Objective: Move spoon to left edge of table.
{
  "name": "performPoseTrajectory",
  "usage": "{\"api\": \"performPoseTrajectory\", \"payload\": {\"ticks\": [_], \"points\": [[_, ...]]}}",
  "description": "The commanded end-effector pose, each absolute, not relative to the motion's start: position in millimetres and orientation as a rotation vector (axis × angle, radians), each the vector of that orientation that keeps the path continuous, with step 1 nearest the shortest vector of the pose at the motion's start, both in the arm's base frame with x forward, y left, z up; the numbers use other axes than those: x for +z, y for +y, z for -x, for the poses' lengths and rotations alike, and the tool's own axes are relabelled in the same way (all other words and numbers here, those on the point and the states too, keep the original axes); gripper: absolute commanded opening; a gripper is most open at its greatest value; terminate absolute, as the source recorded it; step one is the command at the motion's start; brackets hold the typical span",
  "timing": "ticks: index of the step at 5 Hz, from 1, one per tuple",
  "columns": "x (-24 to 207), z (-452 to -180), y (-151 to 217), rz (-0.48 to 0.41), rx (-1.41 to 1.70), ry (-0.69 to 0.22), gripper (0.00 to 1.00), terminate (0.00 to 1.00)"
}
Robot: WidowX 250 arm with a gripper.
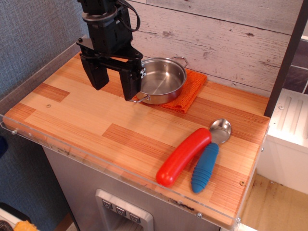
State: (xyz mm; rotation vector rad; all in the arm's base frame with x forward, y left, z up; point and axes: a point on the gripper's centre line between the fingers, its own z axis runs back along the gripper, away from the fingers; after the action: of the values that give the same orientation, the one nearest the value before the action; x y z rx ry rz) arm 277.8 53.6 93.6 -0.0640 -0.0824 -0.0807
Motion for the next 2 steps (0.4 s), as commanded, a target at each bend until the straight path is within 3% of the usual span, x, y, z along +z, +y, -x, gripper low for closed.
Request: {"api": "performPoseTrajectory", "payload": {"ticks": [1, 2], "points": [[93.6, -277.8, 53.6, 0.064, -0.081, -0.082, 1.00, 0.00], [93.2, -278.9, 11.9, 0.052, -0.118, -0.093, 1.00, 0.00]]}}
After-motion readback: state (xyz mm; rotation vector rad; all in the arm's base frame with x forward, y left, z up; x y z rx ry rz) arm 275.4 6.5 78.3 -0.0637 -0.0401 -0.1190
